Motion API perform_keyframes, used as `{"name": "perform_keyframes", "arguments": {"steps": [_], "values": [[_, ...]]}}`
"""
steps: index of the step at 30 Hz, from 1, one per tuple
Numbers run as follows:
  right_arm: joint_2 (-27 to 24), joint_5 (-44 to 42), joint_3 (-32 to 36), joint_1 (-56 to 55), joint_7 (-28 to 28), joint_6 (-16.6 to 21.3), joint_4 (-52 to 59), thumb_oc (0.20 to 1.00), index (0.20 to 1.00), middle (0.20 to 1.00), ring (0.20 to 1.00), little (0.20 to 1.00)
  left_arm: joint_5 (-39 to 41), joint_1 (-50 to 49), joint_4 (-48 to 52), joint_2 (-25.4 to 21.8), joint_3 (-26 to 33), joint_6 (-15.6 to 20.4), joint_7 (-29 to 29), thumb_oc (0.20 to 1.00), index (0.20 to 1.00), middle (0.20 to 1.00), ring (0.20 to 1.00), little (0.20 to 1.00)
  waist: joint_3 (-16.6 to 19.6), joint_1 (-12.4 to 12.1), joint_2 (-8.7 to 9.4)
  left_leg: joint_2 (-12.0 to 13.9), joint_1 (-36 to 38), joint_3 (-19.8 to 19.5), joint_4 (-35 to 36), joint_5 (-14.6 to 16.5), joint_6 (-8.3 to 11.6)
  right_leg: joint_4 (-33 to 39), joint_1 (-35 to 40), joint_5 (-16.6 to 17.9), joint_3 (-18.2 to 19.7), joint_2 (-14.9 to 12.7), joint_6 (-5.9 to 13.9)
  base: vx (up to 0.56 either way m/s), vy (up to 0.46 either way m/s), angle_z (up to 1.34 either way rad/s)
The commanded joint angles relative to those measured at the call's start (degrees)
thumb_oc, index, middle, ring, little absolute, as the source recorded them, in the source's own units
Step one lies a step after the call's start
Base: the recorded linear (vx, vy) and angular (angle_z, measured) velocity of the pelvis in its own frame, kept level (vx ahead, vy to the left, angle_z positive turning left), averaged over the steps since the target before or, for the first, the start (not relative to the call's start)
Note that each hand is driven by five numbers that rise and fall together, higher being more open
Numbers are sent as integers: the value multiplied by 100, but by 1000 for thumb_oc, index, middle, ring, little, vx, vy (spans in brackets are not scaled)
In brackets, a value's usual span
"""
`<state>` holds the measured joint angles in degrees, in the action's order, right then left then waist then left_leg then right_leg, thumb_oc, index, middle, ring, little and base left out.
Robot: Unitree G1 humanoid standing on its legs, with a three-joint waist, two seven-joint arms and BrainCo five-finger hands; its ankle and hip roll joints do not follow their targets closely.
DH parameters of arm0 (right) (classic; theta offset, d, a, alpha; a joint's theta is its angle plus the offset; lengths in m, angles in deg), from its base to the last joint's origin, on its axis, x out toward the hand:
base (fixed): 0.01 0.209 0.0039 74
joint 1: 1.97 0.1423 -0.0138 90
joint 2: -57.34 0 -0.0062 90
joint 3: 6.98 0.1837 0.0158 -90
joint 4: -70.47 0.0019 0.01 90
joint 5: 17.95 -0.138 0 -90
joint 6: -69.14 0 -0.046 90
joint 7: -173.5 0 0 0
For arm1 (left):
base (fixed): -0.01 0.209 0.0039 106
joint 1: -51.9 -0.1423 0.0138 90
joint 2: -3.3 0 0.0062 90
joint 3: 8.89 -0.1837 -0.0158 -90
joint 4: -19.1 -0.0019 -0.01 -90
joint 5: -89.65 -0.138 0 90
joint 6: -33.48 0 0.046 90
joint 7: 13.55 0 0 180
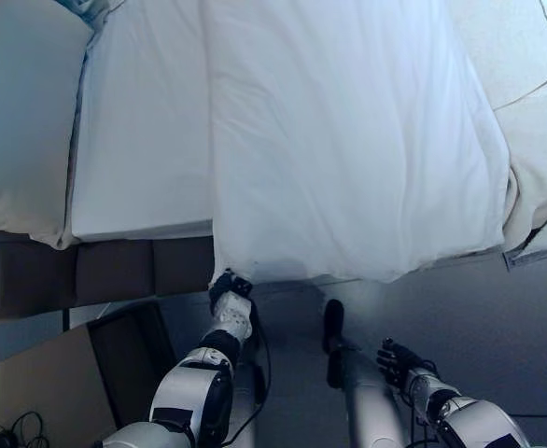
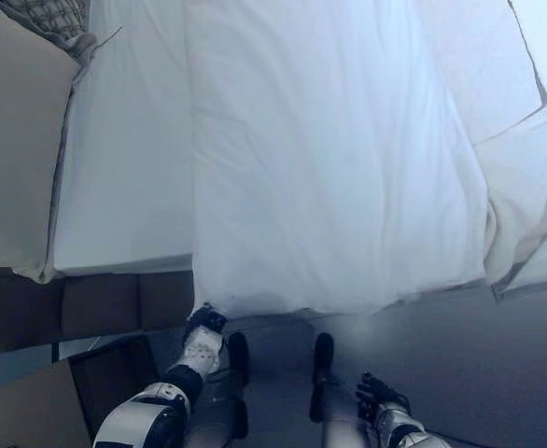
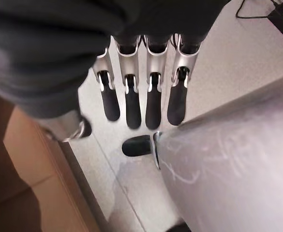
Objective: Make the bed
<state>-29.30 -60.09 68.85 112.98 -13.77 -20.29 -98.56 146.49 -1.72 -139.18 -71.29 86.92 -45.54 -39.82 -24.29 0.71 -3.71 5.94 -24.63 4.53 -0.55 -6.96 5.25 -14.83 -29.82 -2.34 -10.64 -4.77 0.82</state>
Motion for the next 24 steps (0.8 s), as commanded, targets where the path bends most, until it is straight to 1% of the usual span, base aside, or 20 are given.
{"name": "perform_keyframes", "arguments": {"steps": [1,2,3,4,6,9,10,11,12,13,14,15,16,17,18,19,20,22,23,24], "values": [[311,292,89,155,70,-85,-69,1000,1000,1000,1000,1000,-282,-791,-690,-827,320,-199,16,1000,1000,1000,1000,1000,-443,5,409,-584,-178,143,130,-169,-252,838,243,828,201,-224,467,49,-4,-1],[283,335,107,137,74,-62,-38,1000,1000,1000,1000,1000,-347,-848,-661,-824,222,-280,157,1000,1000,1000,1000,1000,-410,17,399,-589,-149,138,130,-165,-261,839,272,827,213,-217,465,72,-4,0],[250,392,135,85,99,-33,7,1000,1000,1000,1000,1000,-528,-983,-704,-816,65,-484,520,1000,1000,1000,1000,1000,-379,21,392,-582,-61,132,166,-171,-267,845,339,816,225,-201,466,64,-6,0],[219,421,155,54,152,-22,24,1000,1000,1000,1000,1000,-508,-1043,-707,-821,43,-461,583,1000,1000,1000,1000,1000,-337,24,376,-581,-26,123,192,-171,-270,851,363,816,241,-196,467,68,-12,-2],[120,542,189,-8,276,-17,68,1000,1000,1000,1000,1000,-755,-1221,-683,-777,-206,-639,955,1000,1000,1000,1000,1000,-251,32,336,-585,109,91,300,-194,-276,897,475,817,241,-188,474,77,-11,-1],[-7,573,263,-204,357,151,394,1000,1000,1000,1000,1000,-1284,-1577,-423,-731,-618,-605,1197,1000,1000,1000,1000,1000,-102,46,270,-570,321,48,471,-238,-272,993,655,830,237,-178,500,85,-17,5],[-45,648,264,-312,415,256,614,1000,1000,1000,1000,1000,-1482,-1772,-241,-737,-824,-648,1519,1000,1000,1000,1000,1000,-81,41,257,-567,394,22,497,-256,-278,1024,721,845,256,-165,502,79,-27,2],[-108,718,259,-406,459,337,756,1000,1000,1000,1000,1000,-1555,-1924,-145,-771,-896,-601,1636,1000,1000,1000,1000,1000,-54,33,251,-564,409,10,500,-270,-271,1062,760,853,265,-158,502,74,-35,-3],[-176,878,212,-582,425,529,1134,1000,1000,1000,1000,1000,-1928,-2193,198,-824,-1148,-494,1730,1000,1000,1000,1000,1000,-17,31,237,-549,444,-2,515,-271,-264,1113,814,857,257,-151,509,66,-40,-5],[-265,1010,203,-764,388,669,1490,1000,1000,1000,1000,1000,-1884,-2361,430,-848,-1159,-432,1725,1000,1000,1000,1000,1000,-1,25,211,-553,458,-21,521,-277,-259,1149,842,857,241,-151,513,58,-38,-2],[-344,1008,170,-945,441,783,1941,1000,1000,1000,1000,1000,-2026,-2582,842,-953,-1286,-349,1733,1000,1000,1000,1000,1000,26,35,200,-536,476,-18,535,-283,-241,1189,875,861,220,-151,519,37,-21,3],[-344,1008,170,-946,441,783,1941,1000,1000,1000,1000,1000,-2026,-2583,842,-952,-1286,-349,1733,1000,1000,1000,1000,1000,26,35,200,-536,476,-18,535,-283,-241,1189,875,861,220,-151,519,50,-44,4],[-522,1071,135,-1311,600,964,2694,1000,1000,1000,1000,1000,-2276,-2976,1810,-1205,-1489,-182,1932,1000,1000,1000,1000,1000,69,25,184,-527,500,-40,535,-287,-227,1225,931,846,185,-148,524,49,-52,2],[-686,1098,88,-1528,790,1062,3174,1000,1000,1000,1000,1000,-2498,-3225,2358,-1428,-1659,-120,2188,1000,1000,1000,1000,1000,85,21,170,-520,510,-71,532,-283,-222,1232,959,825,168,-140,526,65,-66,1],[-836,1043,55,-1742,1027,1168,3643,1000,1000,1000,1000,1000,-2361,-3469,2820,-1602,-1772,-95,2601,1000,1000,1000,1000,1000,93,18,158,-518,537,-81,534,-280,-212,1234,992,808,149,-140,525,47,-46,3],[-906,924,63,-1829,1142,1226,3750,1000,1000,1000,1000,1000,-2122,-3612,3070,-1681,-1821,-91,2839,1000,1000,1000,1000,1000,133,12,152,-520,533,-96,531,-277,-210,1232,995,797,141,-140,524,42,-33,6],[-975,827,74,-1909,1286,1257,3970,1000,1000,1000,1000,1000,-1981,-3757,3537,-1839,-1959,-71,3108,1000,1000,1000,1000,1000,152,19,141,-521,537,-104,532,-273,-204,1237,1002,791,138,-140,525,36,-26,6],[-1171,638,11,-2089,1614,1270,4560,1000,1000,1000,1000,1000,-1679,-3979,4175,-2170,-2202,-242,3710,1000,1000,1000,1000,1000,184,35,121,-515,548,-103,533,-261,-196,1240,1010,767,134,-140,526,0,0,0],[-1367,443,-83,-2205,1934,1255,5039,1000,1000,1000,1000,1000,-1550,-4070,4719,-2517,-2350,-293,4047,1000,1000,1000,1000,1000,205,54,120,-508,570,-94,542,-248,-193,1219,996,746,144,-130,528,0,0,0],[-1367,442,-83,-2207,1934,1254,5041,1000,1000,1000,1000,1000,-1549,-4073,4723,-2518,-2350,-295,4047,1000,1000,1000,1000,1000,206,53,120,-508,570,-93,542,-248,-193,1218,996,745,145,-130,528,0,0,0]]}}
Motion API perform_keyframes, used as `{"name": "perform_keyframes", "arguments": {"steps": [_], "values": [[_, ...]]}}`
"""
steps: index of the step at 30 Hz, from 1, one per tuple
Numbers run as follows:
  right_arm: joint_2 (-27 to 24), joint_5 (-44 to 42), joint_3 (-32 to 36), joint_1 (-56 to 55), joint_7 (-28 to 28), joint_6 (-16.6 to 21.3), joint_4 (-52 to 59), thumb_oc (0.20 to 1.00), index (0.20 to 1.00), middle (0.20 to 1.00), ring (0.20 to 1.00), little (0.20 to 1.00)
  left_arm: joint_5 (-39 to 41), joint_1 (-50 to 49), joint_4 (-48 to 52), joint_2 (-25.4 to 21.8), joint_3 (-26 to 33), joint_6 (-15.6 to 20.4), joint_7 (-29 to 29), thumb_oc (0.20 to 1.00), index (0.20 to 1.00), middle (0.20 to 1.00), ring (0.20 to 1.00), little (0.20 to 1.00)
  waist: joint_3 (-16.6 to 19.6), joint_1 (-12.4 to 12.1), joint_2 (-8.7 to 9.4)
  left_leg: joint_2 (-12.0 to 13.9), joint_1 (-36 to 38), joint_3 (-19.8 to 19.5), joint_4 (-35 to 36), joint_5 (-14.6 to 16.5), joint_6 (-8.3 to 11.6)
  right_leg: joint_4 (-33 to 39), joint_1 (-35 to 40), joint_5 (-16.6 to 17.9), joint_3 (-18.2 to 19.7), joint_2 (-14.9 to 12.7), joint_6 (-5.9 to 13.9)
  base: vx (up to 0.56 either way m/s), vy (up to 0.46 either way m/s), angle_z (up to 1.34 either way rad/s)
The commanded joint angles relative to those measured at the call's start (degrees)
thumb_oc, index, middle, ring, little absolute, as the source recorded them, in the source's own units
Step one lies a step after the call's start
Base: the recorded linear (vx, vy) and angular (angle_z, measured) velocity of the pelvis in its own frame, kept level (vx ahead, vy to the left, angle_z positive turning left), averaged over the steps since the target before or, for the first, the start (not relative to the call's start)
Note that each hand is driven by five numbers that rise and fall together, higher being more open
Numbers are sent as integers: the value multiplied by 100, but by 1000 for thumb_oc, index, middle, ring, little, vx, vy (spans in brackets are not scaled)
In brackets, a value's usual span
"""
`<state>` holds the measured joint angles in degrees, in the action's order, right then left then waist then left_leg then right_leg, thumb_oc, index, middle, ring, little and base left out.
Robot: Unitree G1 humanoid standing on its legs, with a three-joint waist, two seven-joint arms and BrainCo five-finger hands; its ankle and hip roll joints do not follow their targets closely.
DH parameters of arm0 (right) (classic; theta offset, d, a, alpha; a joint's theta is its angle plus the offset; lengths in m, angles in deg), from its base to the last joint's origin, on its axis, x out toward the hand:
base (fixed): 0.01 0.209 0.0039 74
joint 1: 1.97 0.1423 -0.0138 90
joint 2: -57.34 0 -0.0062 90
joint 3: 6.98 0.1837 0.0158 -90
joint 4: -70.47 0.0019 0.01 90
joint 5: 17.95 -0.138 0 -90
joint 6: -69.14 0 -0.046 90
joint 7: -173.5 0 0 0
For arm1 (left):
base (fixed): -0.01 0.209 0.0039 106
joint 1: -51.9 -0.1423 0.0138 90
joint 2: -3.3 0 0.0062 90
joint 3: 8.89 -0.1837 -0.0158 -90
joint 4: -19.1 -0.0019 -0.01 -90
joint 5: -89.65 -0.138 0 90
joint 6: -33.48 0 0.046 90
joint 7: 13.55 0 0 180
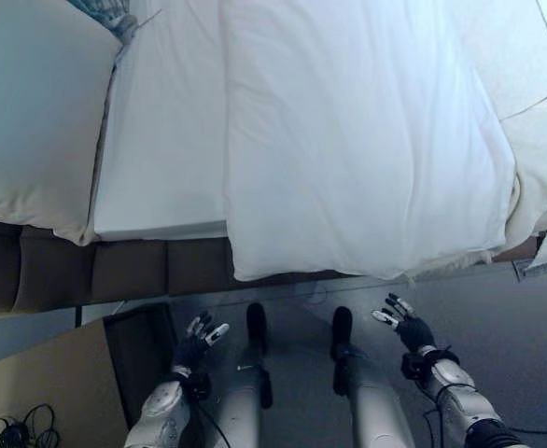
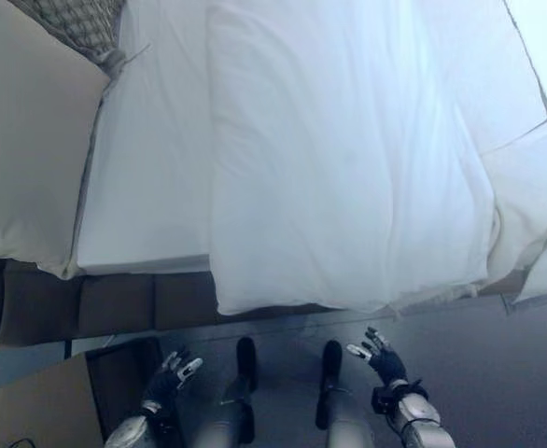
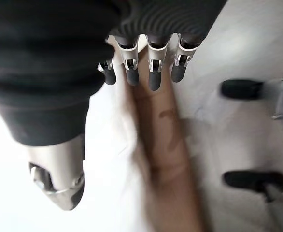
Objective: Make the bed
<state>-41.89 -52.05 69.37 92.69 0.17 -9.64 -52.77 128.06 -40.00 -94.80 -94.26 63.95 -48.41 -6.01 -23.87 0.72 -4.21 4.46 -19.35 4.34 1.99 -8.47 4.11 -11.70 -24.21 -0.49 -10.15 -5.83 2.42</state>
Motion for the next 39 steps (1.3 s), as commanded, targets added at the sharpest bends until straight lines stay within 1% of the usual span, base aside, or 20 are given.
{"name": "perform_keyframes", "arguments": {"steps": [1,5,7,8,10,12,14,15,17,19,24,25,26,30,33,34,36,37,38,39], "values": [[-226,-461,-200,-237,738,171,718,1000,1000,1000,1000,1000,286,-244,435,-379,-123,-23,843,1000,1000,1000,1000,1000,187,64,179,-351,53,-58,293,-88,-73,906,434,548,99,-17,368,0,0,0],[-651,-849,-402,-291,1304,32,1639,1000,1000,1000,1000,1000,474,-80,1434,-913,-262,-9,1276,1000,1000,1000,1000,1000,221,82,195,-330,58,-27,299,-66,-68,851,402,510,112,1,367,0,0,0],[-811,-985,-496,-263,1417,-26,2029,1000,1000,1000,1000,1000,574,52,1801,-1144,-328,-34,1416,1000,1000,1000,1000,1000,216,86,204,-328,56,-14,275,-51,-74,809,383,484,126,11,362,0,0,0],[-928,-1163,-511,-226,1638,-72,2184,1000,1000,1000,1000,1000,614,158,2070,-1319,-416,-48,1592,1000,1000,1000,1000,1000,196,95,210,-328,64,1,257,-45,-69,788,383,470,120,12,366,0,0,0],[-928,-1163,-511,-226,1638,-72,2184,1000,1000,1000,1000,1000,615,158,2070,-1320,-416,-48,1592,1000,1000,1000,1000,1000,210,94,209,-328,46,1,256,-49,-69,791,368,476,120,13,366,0,0,0],[-1160,-1400,-862,204,1912,-242,2595,1000,1000,1000,1000,1000,1009,760,2481,-1743,-729,-198,1963,1000,1000,1000,1000,1000,226,110,237,-308,7,27,240,-41,-71,721,278,455,141,27,360,0,0,0],[-1144,-1618,-1036,500,1963,-305,2592,1000,1000,1000,1000,1000,1314,1180,2387,-1820,-906,-298,2137,1000,1000,1000,1000,1000,226,119,256,-302,-27,46,219,-33,-70,688,230,450,158,39,355,0,0,0],[-1144,-1619,-1036,503,1964,-305,2591,1000,1000,1000,1000,1000,1314,1183,2385,-1820,-907,-298,2137,1000,1000,1000,1000,1000,224,117,257,-302,-27,48,218,-33,-70,687,230,449,160,39,355,-23,-13,-3],[-924,-1716,-1227,1052,1822,-239,2522,1000,1000,1000,1000,1000,1562,1861,2172,-1623,-1093,-272,2176,1000,1000,1000,1000,1000,196,130,281,-303,-162,67,98,-5,-75,581,69,437,188,53,336,-56,-11,-3],[-687,-1804,-1298,1432,1727,-213,2355,1000,1000,1000,1000,1000,1672,2257,1934,-1388,-1135,-238,2149,1000,1000,1000,1000,1000,173,119,298,-306,-287,79,-7,12,-85,496,-57,428,208,50,313,-60,-16,0],[-135,-1677,-1288,2338,1154,-62,1659,1000,1000,1000,1000,1000,1492,3218,1065,-672,-993,104,1664,1000,1000,1000,1000,1000,83,108,351,-335,-715,61,-477,132,-135,146,-471,370,283,37,253,-69,-9,-1],[19,-1631,-1295,2802,923,-15,1187,1000,1000,1000,1000,1000,1300,3623,598,-342,-910,320,1348,1000,1000,1000,1000,1000,33,101,364,-357,-942,57,-721,200,-153,-59,-681,337,310,40,227,-72,2,-1],[18,-1633,-1295,2808,925,-13,1182,1000,1000,1000,1000,1000,1300,3629,594,-340,-910,322,1348,1000,1000,1000,1000,1000,36,101,364,-357,-957,57,-733,205,-153,-68,-695,334,312,39,227,-76,3,-1],[134,-1535,-1244,3703,575,90,498,1000,1000,1000,1000,1000,533,4382,-287,28,-856,724,586,1000,1000,1000,1000,1000,-59,101,412,-385,-1445,21,-1161,302,-168,-411,-1135,300,319,7,210,-61,-7,0],[185,-1576,-1208,4042,465,131,240,1000,1000,1000,1000,1000,384,4659,-637,149,-806,810,351,1000,1000,1000,1000,1000,-82,103,424,-361,-1696,51,-1364,356,-171,-606,-1374,272,323,3,192,-58,-6,5],[265,-1509,-1181,4388,229,236,-111,1000,1000,1000,1000,1000,9,4972,-1023,226,-823,937,-24,1000,1000,1000,1000,1000,-126,121,441,-305,-1918,68,-1621,451,-172,-864,-1580,162,296,-15,165,-42,-15,3],[391,-1599,-1139,4873,31,348,-549,1000,1000,1000,1000,1000,-73,5387,-1550,360,-833,1057,-292,1000,1000,1000,1000,1000,-155,138,461,-253,-2224,94,-1882,512,-156,-1109,-1875,120,282,-35,150,-46,-7,10],[391,-1601,-1139,4882,33,349,-555,1000,1000,1000,1000,1000,-72,5395,-1557,359,-832,1060,-290,1000,1000,1000,1000,1000,-146,139,460,-252,-2247,93,-1895,516,-157,-1120,-1897,118,282,-36,150,-21,-1,7],[391,-1538,-1137,4989,-60,377,-660,1000,1000,1000,1000,1000,-139,5492,-1650,414,-800,1090,-453,1000,1000,1000,1000,1000,-152,146,467,-237,-2334,94,-1954,538,-165,-1201,-1989,108,266,-51,156,0,0,0],[440,-1486,-1114,5203,-297,426,-890,1000,1000,1000,1000,1000,-278,5658,-1863,456,-833,1100,-634,1000,1000,1000,1000,1000,-161,160,469,-239,-2433,88,-2007,566,-178,-1249,-2086,91,273,-57,151,0,0,0]]}}
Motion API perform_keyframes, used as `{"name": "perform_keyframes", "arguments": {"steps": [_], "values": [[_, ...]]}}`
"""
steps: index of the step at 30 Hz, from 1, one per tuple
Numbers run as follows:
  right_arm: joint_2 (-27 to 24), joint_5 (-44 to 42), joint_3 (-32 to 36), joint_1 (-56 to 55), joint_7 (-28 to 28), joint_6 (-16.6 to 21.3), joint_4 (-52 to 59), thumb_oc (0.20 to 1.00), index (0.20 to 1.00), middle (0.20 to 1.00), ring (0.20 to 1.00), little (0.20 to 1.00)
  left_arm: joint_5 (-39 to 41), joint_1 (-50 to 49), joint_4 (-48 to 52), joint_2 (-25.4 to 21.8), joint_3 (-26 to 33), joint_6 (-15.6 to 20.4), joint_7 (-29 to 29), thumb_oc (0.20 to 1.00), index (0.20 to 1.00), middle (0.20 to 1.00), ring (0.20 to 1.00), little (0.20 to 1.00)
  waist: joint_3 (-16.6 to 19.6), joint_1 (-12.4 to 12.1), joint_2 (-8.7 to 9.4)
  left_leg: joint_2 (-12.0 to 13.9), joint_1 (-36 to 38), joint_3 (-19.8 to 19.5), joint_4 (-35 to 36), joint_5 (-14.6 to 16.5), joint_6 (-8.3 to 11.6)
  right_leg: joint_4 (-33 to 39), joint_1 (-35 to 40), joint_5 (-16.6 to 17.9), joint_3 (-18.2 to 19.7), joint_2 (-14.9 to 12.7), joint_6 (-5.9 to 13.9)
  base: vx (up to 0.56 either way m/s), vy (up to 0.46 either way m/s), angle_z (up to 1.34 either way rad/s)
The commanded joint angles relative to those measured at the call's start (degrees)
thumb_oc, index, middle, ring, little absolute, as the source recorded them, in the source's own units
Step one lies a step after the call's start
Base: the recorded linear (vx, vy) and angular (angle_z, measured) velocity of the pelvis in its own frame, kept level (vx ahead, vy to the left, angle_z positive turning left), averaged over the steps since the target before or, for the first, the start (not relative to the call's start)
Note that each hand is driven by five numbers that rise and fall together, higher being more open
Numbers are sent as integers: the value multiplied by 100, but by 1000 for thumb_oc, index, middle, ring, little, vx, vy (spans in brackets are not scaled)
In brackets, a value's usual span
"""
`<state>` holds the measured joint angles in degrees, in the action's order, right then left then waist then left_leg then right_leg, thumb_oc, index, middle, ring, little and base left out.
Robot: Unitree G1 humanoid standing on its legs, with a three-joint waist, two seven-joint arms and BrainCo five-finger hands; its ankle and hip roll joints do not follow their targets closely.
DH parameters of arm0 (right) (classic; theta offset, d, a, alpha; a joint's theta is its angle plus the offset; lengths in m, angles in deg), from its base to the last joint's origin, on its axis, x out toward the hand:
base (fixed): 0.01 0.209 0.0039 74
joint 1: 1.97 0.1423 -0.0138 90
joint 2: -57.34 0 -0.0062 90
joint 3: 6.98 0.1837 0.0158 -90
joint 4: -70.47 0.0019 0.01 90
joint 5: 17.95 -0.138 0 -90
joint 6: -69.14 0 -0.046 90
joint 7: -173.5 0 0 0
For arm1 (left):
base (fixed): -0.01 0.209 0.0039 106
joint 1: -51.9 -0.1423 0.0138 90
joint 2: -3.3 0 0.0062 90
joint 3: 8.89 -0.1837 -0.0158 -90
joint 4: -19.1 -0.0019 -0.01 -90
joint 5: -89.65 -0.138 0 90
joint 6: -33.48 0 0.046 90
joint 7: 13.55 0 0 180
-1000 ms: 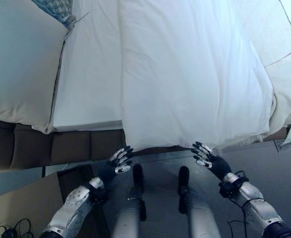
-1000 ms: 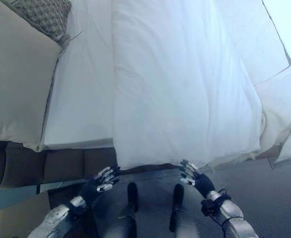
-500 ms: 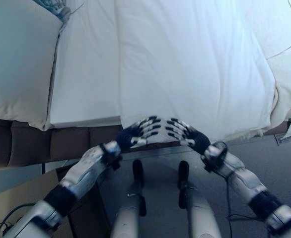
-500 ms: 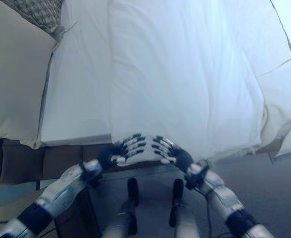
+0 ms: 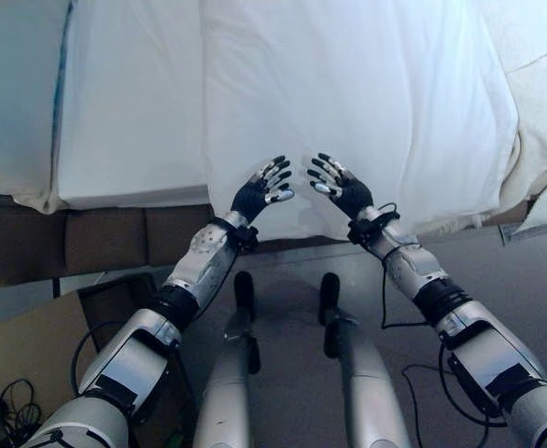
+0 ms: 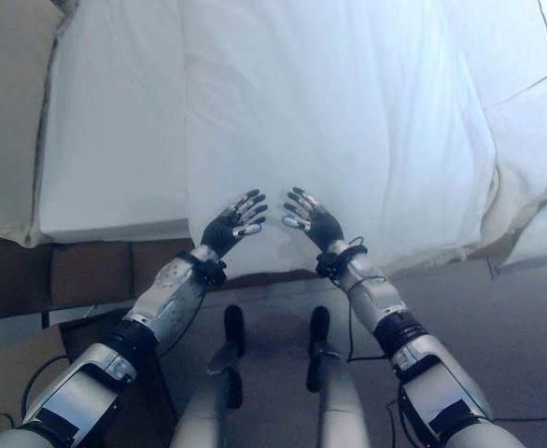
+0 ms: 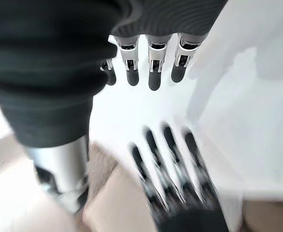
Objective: Make the bed
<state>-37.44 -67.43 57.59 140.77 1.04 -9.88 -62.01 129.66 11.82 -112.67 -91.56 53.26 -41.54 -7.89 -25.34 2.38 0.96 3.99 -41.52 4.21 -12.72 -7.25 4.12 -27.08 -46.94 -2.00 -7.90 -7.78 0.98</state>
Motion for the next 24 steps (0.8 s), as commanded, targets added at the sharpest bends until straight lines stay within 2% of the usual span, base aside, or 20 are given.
{"name": "perform_keyframes", "arguments": {"steps": [1,7,12,18,20,24], "values": [[53,13,130,558,-489,535,-102,1000,1000,1000,1000,1000,-534,647,-250,174,219,438,-557,1000,1000,1000,1000,1000,-33,6,-35,-191,-311,107,-607,462,-180,207,85,244,59,137,302,-6,34,3],[121,-444,269,1337,-798,624,-900,1000,1000,1000,1000,1000,-515,1187,-995,222,156,429,-703,1000,1000,1000,1000,1000,-149,37,12,-214,-617,137,-856,572,-221,1,-191,188,97,125,315,5,28,-3],[112,-865,450,1859,-954,641,-1604,1000,1000,1000,1000,1000,-494,1572,-1540,88,206,399,-740,1000,1000,1000,1000,1000,-208,58,23,-234,-737,166,-805,558,-238,36,-314,218,98,126,343,6,7,0],[-458,-1061,697,2055,-865,602,-2155,1000,1000,1000,1000,1000,-433,1608,-1898,-354,480,459,-800,1000,1000,1000,1000,1000,-267,14,8,-292,-732,146,-738,601,-279,128,-297,184,85,129,369,49,9,-1],[-673,-1045,757,2078,-871,610,-2255,1000,1000,1000,1000,1000,-542,1612,-1931,-526,519,504,-882,1000,1000,1000,1000,1000,-281,-2,-15,-342,-692,126,-595,530,-301,237,-278,277,111,131,393,34,14,-3],[-1041,-1098,984,1878,-955,658,-2238,1000,1000,1000,1000,1000,-454,1200,-1743,-855,800,573,-899,1000,1000,1000,1000,1000,-317,-34,-83,-411,-541,95,-491,540,-326,321,-167,232,157,152,397,40,3,-5]]}}
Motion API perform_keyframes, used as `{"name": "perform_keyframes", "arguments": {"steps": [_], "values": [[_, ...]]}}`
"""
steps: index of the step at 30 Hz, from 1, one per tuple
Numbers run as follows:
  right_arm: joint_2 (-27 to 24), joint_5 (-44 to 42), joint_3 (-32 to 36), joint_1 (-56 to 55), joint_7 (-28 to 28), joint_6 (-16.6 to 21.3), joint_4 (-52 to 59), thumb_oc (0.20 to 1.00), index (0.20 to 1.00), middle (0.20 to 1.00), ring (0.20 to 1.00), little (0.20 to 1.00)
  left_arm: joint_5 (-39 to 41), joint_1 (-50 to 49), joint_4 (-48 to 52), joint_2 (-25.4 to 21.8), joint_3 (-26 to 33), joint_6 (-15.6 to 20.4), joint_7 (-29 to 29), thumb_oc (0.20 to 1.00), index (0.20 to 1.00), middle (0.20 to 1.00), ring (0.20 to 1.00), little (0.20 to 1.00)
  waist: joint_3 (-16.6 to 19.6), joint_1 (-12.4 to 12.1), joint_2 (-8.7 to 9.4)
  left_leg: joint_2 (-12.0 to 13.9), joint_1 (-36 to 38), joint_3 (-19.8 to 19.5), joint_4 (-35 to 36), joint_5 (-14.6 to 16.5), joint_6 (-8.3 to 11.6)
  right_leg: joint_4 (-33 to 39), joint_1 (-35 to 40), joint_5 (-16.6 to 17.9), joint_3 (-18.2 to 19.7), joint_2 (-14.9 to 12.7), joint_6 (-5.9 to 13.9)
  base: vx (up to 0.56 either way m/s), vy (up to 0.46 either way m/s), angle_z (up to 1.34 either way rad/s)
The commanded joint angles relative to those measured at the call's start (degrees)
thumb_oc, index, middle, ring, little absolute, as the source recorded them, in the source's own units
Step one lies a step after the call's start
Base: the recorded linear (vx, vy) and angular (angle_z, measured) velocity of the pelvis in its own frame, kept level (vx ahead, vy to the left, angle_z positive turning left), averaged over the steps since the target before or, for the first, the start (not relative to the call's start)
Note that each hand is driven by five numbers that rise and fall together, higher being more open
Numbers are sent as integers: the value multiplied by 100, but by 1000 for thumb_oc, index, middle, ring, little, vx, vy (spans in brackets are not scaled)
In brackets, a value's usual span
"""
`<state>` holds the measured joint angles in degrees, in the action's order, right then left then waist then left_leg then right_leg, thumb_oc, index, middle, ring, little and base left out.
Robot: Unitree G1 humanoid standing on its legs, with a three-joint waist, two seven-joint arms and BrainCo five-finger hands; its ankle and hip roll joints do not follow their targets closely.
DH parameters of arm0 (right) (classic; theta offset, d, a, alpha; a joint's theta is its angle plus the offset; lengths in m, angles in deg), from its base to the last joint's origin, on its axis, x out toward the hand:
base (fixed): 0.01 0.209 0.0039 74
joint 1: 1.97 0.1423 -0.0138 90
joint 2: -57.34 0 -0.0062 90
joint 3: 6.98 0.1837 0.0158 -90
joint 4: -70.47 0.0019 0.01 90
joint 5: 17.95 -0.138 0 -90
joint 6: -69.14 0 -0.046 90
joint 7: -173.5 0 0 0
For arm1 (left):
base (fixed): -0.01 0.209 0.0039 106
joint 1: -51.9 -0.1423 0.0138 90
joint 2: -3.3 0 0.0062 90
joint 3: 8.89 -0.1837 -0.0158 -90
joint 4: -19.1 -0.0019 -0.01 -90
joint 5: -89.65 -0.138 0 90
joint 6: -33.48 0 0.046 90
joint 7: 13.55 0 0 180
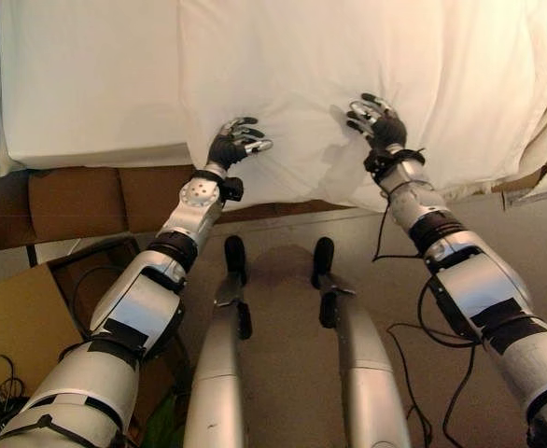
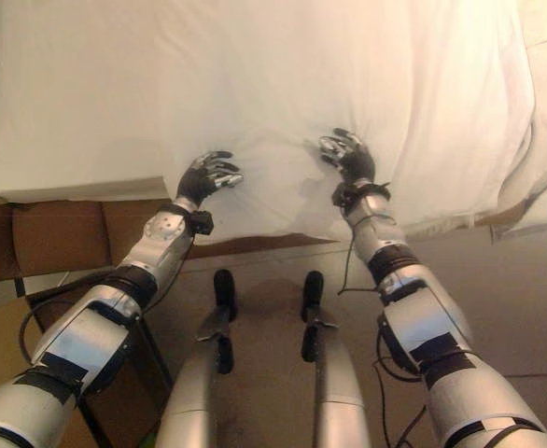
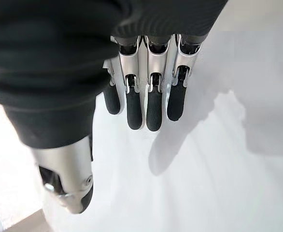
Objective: Make the bed
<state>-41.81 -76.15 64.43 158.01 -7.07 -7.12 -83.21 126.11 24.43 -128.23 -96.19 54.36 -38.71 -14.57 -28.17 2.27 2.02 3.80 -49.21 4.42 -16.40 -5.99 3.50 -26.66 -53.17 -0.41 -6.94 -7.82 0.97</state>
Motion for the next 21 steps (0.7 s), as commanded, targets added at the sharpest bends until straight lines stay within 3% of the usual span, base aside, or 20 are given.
{"name": "perform_keyframes", "arguments": {"steps": [1,13,21], "values": [[-695,-208,342,89,-165,383,-108,1000,1000,1000,1000,1000,-98,-178,-140,-482,778,320,-263,1000,1000,1000,1000,1000,-18,-27,-202,-410,243,78,-90,380,-273,288,456,100,77,170,389,46,-2,-4],[-1578,-123,1291,-1264,-330,467,382,1000,1000,1000,1000,1000,-304,-1969,736,-1064,2095,596,-834,1000,1000,1000,1000,1000,88,-143,-252,-410,896,32,403,210,-134,776,1105,142,41,225,363,-8,-36,0],[-1242,-186,1873,-2508,-397,333,593,1000,1000,1000,1000,1000,-425,-2927,601,-798,2473,415,-875,1000,1000,1000,1000,1000,290,-146,-122,-294,1817,4,1070,-72,92,1340,2056,241,-139,269,386,0,-93,0]]}}
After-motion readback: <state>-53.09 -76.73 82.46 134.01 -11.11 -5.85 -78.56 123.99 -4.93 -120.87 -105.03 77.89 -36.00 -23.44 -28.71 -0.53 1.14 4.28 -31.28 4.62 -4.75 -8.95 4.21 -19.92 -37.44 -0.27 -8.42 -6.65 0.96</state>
